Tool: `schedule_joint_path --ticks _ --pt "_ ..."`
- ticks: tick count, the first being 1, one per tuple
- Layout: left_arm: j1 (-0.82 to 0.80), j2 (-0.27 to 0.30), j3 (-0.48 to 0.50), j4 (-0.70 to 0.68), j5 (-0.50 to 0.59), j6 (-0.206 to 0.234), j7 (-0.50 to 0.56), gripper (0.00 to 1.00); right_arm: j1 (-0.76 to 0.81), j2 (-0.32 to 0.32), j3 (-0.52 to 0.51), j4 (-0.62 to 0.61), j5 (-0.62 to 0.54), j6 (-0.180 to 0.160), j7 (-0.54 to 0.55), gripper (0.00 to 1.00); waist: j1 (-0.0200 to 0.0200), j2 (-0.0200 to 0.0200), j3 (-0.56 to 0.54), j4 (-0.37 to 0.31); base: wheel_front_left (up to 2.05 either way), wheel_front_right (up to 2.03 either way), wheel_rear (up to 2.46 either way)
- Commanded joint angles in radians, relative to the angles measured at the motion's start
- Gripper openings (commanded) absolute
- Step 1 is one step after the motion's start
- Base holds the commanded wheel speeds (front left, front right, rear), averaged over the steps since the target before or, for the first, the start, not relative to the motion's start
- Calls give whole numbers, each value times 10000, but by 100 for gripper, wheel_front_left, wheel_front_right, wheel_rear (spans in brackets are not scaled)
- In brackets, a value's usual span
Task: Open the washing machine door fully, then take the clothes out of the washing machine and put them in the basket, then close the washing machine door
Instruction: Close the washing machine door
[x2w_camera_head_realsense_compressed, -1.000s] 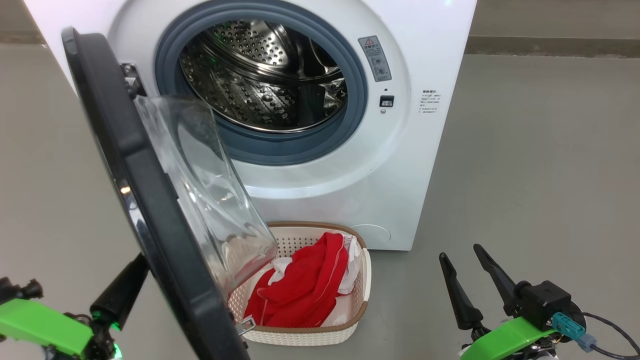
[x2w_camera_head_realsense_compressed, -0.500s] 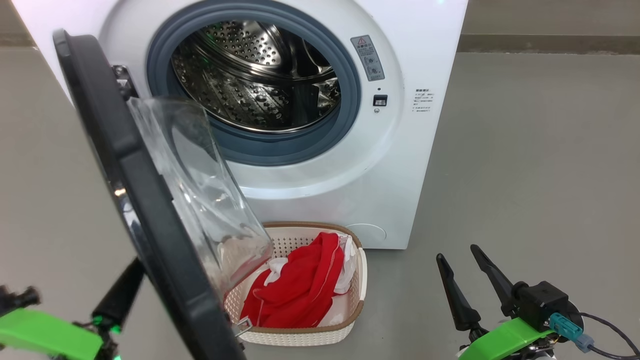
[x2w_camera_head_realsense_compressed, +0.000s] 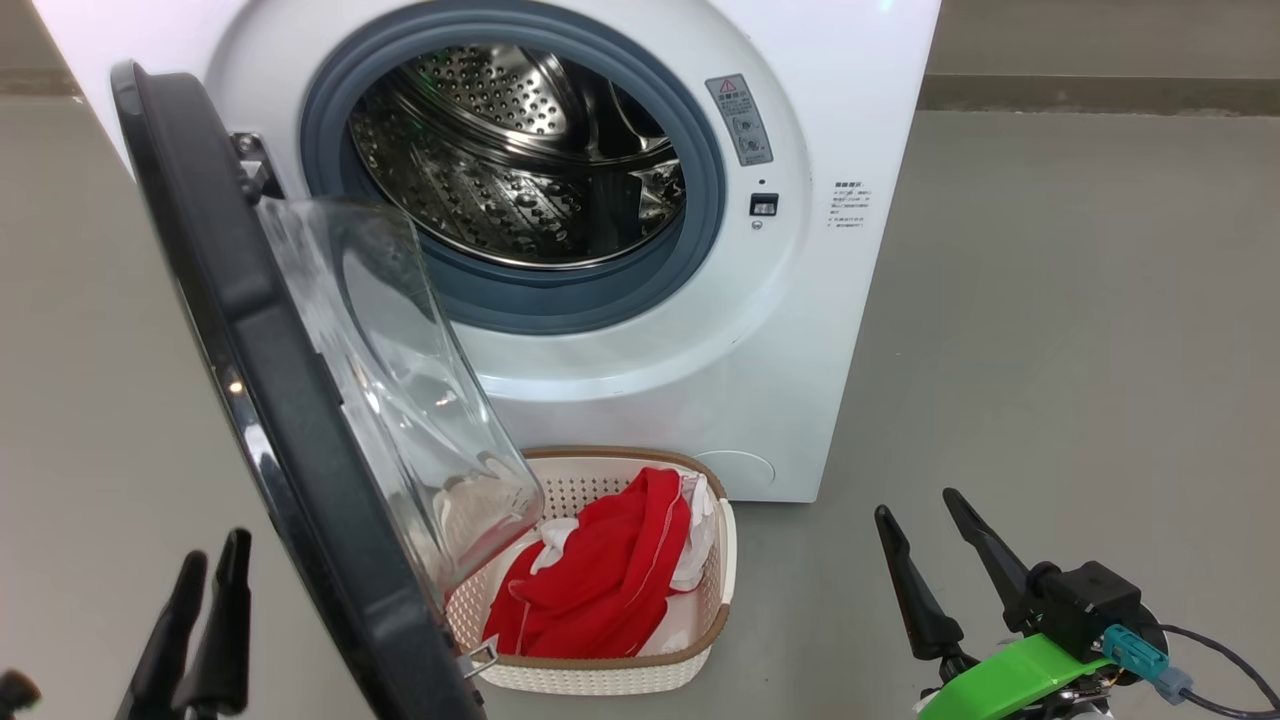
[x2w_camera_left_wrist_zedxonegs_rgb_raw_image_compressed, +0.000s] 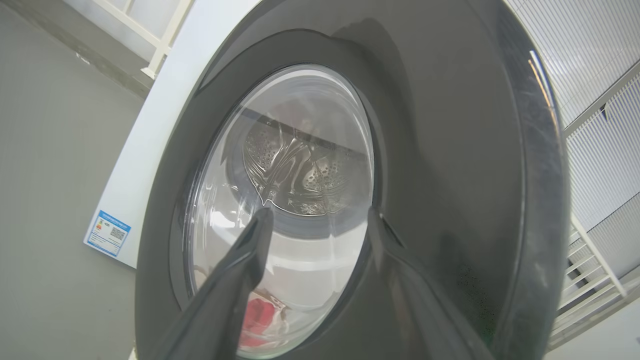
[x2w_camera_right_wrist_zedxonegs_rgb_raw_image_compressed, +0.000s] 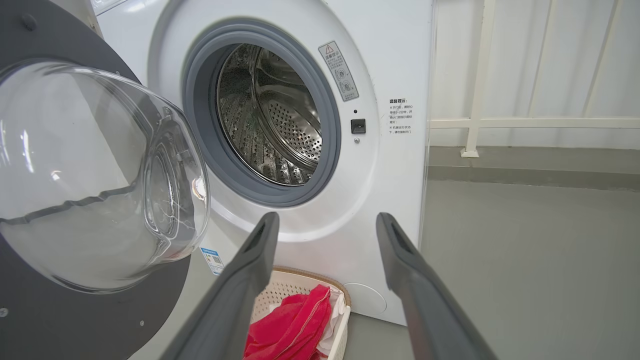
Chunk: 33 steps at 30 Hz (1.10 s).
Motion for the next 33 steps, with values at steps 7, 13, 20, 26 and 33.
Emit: schedule_joint_path --ticks 7,13,20,26,33 --pt "320 1012 -756 791 3840 -139 -3122 100 -352 -31 225 -252 -63 65 -65 100 0 -1 -38 -93 0 0 0" --pt "277 1031 -831 1365 5714 -121 -3545 100 -347 -31 200 -262 -46 65 -65 100 0 -1 -43 -136 0 0 0" --pt "396 225 -20 1244 7140 -128 -3559 100 -338 -31 189 -310 -14 65 -65 100 0 -1 -8 -196 0 0 0" --pt "597 -180 314 1490 7495 -141 -3560 100 -325 -31 200 -315 -8 65 -65 100 0 -1 24 -243 0 0 0" --pt "650 -213 213 1618 7744 -144 -3561 100 -336 -31 203 -316 -37 65 -65 100 0 -1 39 -245 0 0 0"
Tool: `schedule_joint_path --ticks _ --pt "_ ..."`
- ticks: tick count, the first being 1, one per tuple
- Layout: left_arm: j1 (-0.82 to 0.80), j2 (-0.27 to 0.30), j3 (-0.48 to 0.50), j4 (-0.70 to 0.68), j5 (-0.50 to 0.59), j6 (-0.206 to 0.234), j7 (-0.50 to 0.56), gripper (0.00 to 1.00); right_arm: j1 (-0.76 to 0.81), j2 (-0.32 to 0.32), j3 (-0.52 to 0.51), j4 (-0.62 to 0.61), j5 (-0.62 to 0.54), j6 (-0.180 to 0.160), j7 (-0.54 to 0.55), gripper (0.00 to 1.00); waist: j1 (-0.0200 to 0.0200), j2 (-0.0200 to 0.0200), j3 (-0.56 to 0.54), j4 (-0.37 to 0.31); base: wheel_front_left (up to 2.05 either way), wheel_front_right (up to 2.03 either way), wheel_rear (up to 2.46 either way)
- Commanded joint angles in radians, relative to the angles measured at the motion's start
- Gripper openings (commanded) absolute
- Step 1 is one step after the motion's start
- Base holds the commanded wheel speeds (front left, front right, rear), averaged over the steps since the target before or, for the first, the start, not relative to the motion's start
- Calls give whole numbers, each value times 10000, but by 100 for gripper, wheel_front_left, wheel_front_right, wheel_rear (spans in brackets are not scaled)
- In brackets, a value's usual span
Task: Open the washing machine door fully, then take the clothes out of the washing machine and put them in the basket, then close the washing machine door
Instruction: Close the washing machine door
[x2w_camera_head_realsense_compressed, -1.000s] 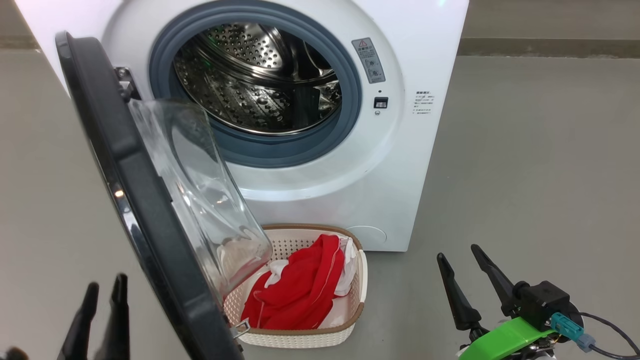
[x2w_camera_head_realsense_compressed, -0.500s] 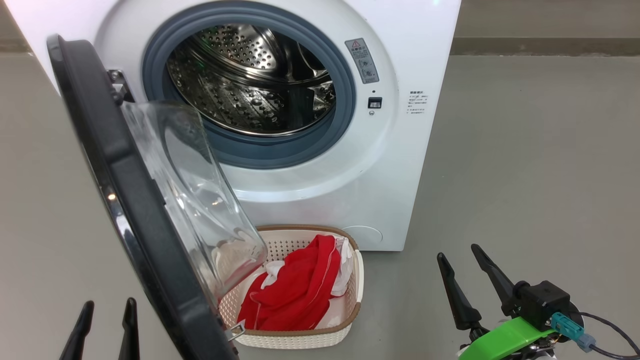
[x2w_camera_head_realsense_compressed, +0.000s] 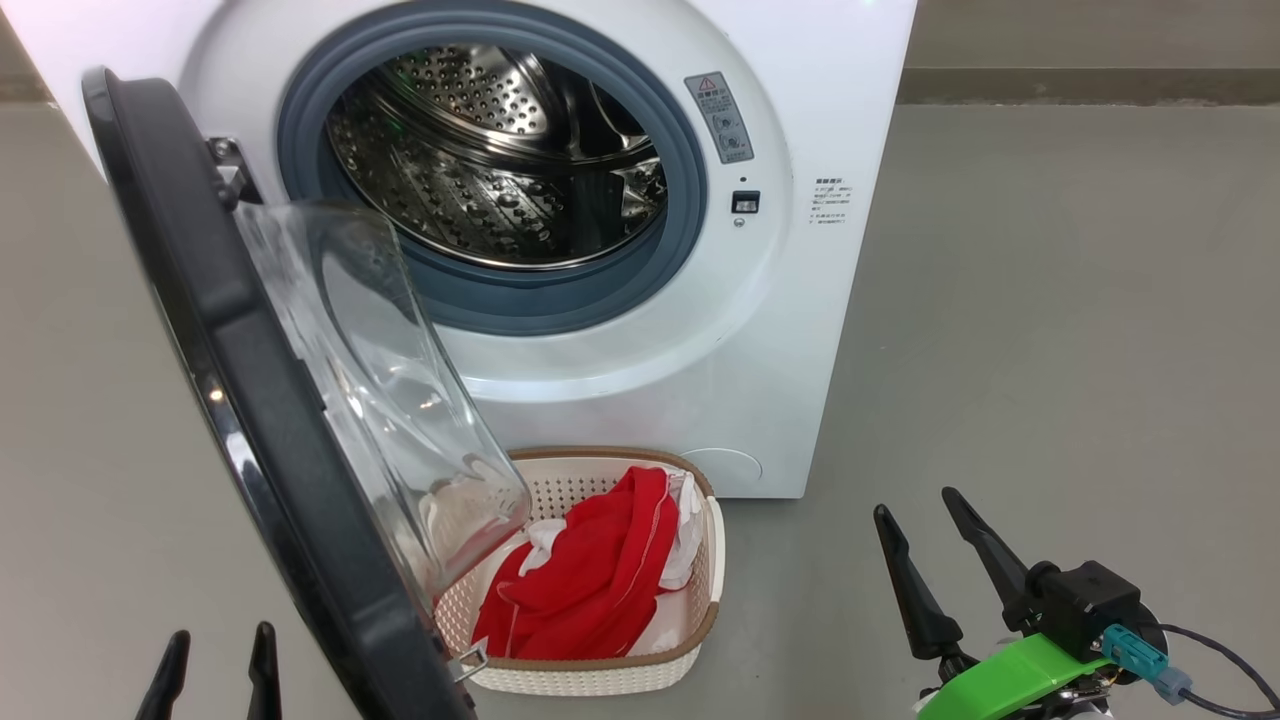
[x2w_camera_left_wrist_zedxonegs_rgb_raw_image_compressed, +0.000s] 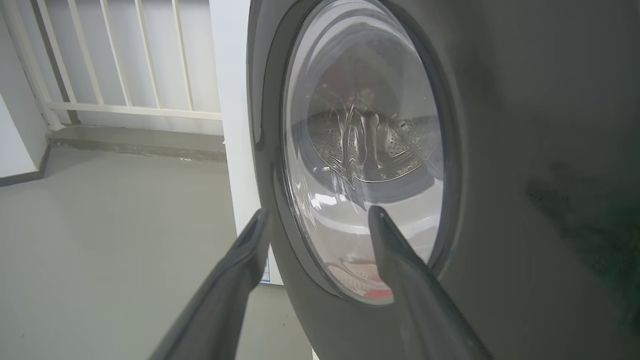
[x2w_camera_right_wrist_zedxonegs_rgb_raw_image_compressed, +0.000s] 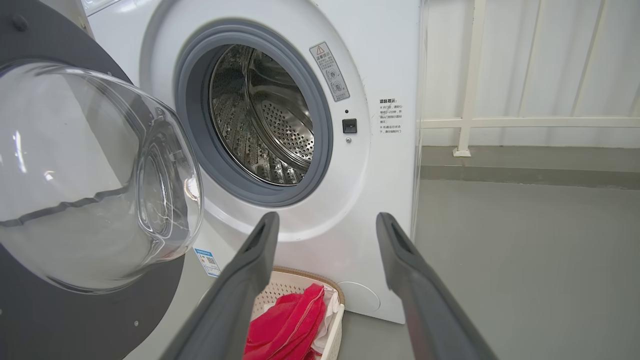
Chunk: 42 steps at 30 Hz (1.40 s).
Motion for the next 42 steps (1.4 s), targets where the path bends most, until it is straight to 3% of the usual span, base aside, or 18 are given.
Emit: schedule_joint_path --ticks 1,42 --pt "-150 78 309 -172 137 -56 -119 100 -336 -31 190 -282 -8 65 -65 100 0 0 -5 -4 0 0 0" --pt "-85 -150 565 -65 368 -57 -120 100 -303 -31 220 -216 -61 65 -65 100 0 0 -65 25 0 0 0"
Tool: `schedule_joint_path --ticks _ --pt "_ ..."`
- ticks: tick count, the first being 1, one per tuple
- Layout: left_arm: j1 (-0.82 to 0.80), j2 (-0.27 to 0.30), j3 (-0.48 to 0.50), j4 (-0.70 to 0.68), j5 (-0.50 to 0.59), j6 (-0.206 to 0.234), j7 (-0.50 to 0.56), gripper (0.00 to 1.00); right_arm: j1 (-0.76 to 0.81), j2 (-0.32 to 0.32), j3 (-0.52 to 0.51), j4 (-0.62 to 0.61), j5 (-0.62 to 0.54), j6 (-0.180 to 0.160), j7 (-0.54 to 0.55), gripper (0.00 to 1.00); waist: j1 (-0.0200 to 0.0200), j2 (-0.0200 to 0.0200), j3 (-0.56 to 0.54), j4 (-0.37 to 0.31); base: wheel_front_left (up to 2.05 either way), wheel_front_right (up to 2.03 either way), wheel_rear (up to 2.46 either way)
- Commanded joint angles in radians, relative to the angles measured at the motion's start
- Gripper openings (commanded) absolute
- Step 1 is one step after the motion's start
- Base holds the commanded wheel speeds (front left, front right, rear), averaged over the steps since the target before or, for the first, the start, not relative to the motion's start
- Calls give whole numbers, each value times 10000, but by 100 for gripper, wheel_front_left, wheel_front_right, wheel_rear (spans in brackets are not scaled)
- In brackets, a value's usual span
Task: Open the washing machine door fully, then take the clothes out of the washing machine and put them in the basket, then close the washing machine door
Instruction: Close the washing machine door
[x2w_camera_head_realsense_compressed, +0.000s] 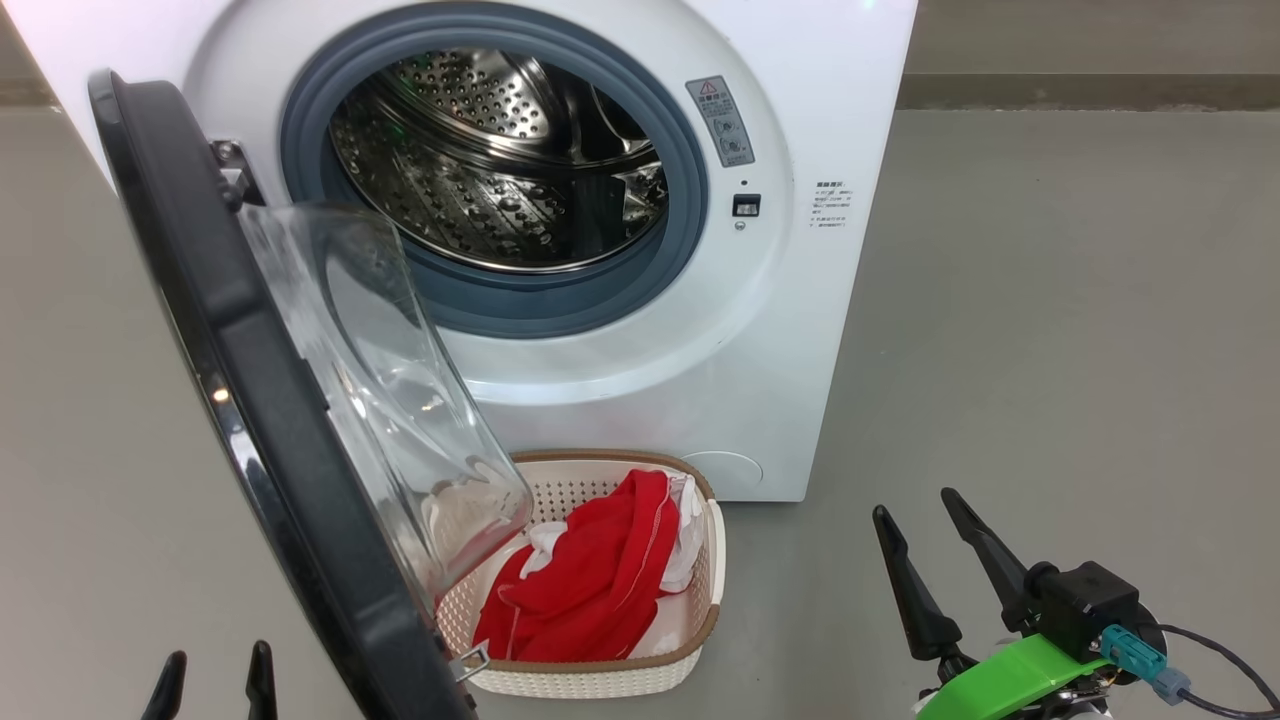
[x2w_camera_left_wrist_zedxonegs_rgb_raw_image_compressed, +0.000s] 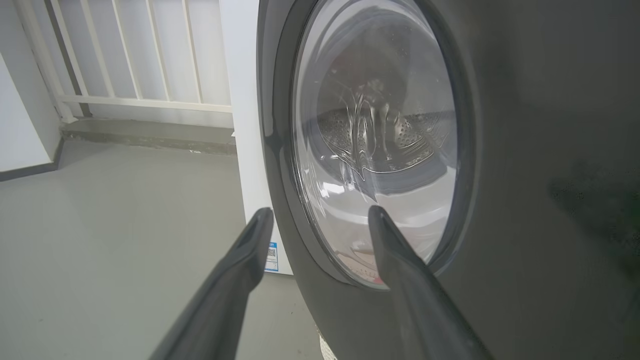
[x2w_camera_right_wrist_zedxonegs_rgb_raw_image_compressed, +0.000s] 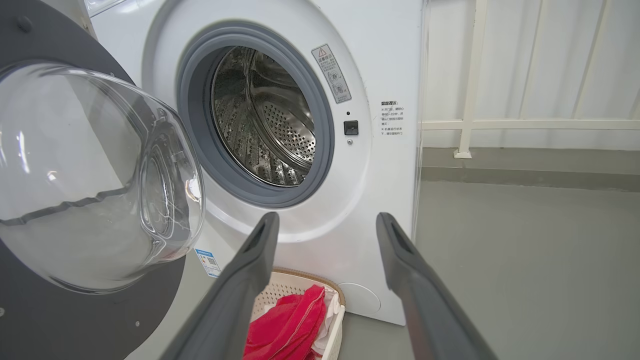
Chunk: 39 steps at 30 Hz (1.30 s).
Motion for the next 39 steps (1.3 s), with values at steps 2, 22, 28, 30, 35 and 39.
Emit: schedule_joint_path --ticks 2,22,28,30,35,39 --pt "-277 43 345 -177 104 -55 -120 100 -307 -31 197 -217 -50 65 -65 100 0 0 -1 6 0 0 0" --pt "-1989 -93 361 -2045 -12470 1204 2081 0 -268 -31 215 -185 -39 65 -65 100 0 0 -55 27 0 0 0" --pt "-1897 -76 327 -3611 -13793 2330 3016 0 -280 -31 239 -186 8 65 -65 100 0 0 -13 -79 0 0 0" --pt "-1820 2 237 -4053 -13983 2722 3319 0 -295 -31 225 -195 29 65 -65 100 0 0 18 -119 0 0 0" --pt "-1735 181 41 -4595 -14091 3368 3719 0 -329 -31 219 -200 56 65 -65 100 0 0 101 -228 0 0 0" --pt "-1801 187 -65 -4680 -14098 3638 3773 0 -365 -31 260 -210 113 65 -65 100 0 0 132 -430 0 0 0"
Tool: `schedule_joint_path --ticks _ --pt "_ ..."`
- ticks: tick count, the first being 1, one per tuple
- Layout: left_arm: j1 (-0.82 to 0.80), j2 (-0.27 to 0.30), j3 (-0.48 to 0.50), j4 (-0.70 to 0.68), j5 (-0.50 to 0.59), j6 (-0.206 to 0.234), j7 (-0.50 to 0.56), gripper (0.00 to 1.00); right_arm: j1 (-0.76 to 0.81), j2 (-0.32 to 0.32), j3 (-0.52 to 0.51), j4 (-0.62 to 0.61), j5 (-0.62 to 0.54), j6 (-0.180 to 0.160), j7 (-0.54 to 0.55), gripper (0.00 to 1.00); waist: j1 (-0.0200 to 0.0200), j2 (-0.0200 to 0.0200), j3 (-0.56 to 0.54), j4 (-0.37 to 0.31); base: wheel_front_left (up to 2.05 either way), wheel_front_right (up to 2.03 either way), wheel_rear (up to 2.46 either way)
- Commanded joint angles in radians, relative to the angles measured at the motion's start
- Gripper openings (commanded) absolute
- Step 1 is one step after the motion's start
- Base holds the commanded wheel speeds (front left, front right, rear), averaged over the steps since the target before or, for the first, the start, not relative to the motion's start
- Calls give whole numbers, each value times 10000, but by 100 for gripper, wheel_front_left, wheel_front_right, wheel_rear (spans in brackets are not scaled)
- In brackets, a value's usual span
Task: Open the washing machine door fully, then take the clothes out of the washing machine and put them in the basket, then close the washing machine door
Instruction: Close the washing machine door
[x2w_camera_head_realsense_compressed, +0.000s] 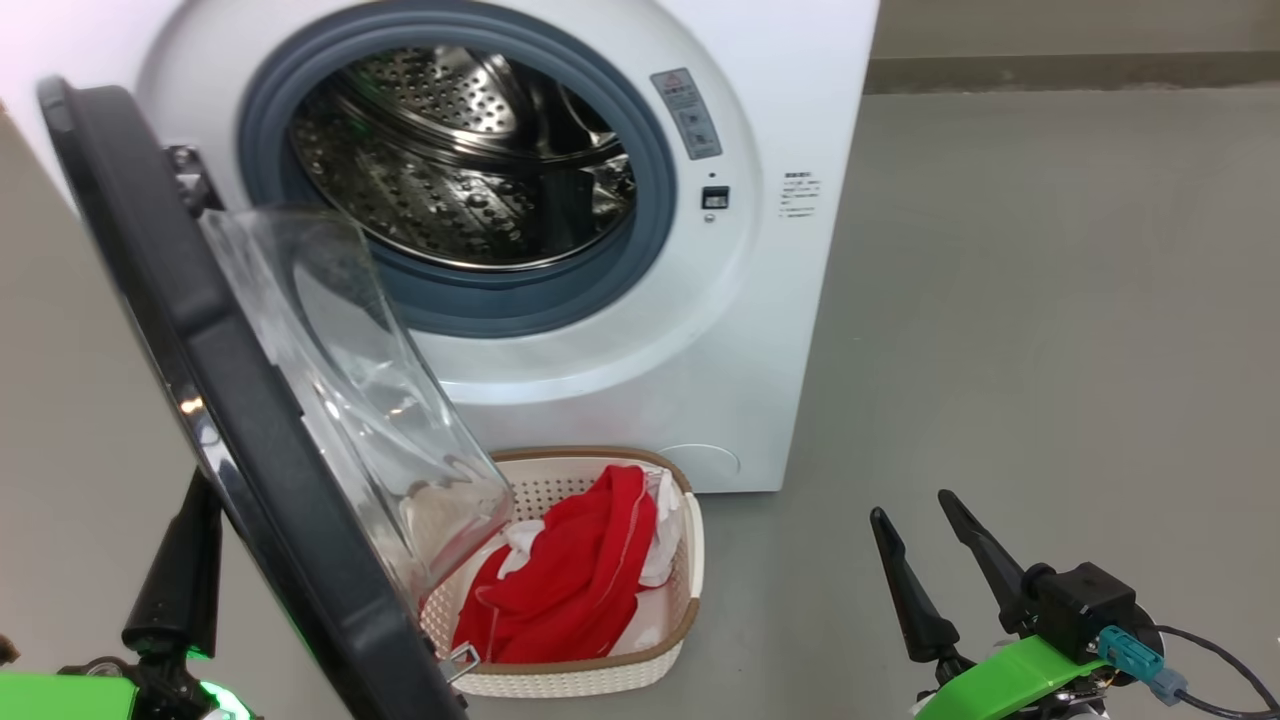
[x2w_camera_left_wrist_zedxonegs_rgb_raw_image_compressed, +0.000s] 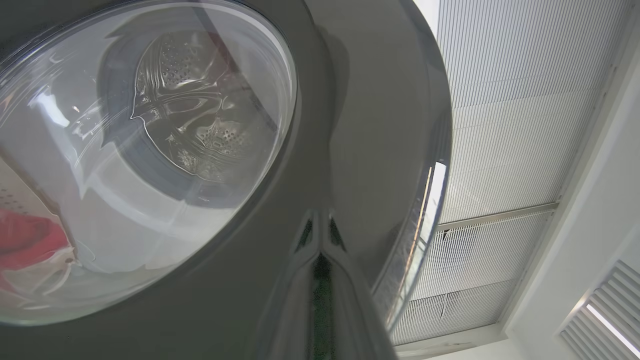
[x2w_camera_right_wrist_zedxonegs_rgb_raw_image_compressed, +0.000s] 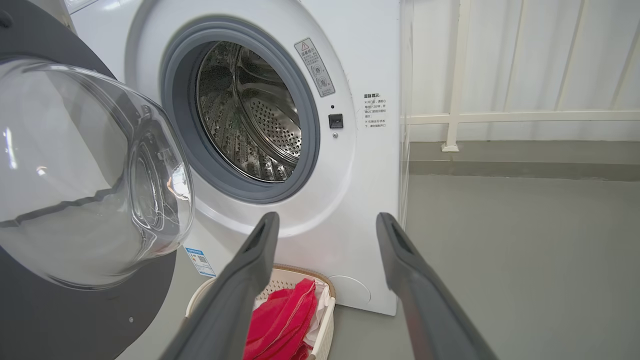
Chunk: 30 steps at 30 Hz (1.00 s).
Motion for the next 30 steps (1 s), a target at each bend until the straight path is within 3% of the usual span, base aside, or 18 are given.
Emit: schedule_joint_path --ticks 1,19,30 --pt "-256 155 202 -307 6 45 52 0 -373 -29 240 -247 100 65 -65 100 0 0 27 -134 0 0 0" --pt "-2318 -52 -781 631 -506 336 -212 0 -579 -29 229 -273 -169 65 -65 100 0 0 466 -1729 0 0 0" --pt "-4218 -66 -931 2194 -188 46 -883 0 -893 -29 212 -415 -239 65 -65 100 0 0 1295 -2343 0 0 0"
